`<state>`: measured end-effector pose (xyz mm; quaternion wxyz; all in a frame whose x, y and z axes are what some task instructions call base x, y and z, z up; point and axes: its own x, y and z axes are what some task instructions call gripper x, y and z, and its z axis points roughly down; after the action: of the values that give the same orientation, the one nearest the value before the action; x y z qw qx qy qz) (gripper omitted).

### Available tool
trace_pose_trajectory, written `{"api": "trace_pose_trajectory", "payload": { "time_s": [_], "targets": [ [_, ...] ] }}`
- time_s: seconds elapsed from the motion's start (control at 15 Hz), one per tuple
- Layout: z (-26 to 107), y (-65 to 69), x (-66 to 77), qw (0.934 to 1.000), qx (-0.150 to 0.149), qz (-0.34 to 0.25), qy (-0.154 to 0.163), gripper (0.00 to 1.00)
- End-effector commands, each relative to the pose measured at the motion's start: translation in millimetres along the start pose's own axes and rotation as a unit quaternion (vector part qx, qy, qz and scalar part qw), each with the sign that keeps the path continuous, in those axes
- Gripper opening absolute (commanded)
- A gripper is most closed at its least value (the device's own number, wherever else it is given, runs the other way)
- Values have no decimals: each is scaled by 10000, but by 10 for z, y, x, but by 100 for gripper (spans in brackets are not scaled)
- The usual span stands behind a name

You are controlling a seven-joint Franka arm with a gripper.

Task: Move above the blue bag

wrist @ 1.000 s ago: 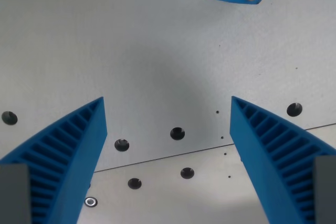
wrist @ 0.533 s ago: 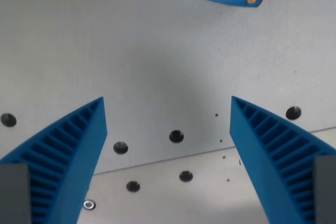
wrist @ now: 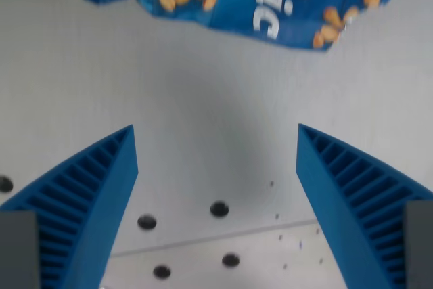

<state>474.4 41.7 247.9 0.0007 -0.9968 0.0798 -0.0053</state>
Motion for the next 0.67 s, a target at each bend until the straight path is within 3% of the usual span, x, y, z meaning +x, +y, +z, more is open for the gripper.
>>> {"api": "trace_pose_trajectory", "payload": {
  "time_s": [0.07, 0.67],
  "targets": [
    [28, 49, 165, 9992, -119, -385, -83, 100],
    [196, 185, 567, 9975, -143, -694, -26, 100]
  ]
}}
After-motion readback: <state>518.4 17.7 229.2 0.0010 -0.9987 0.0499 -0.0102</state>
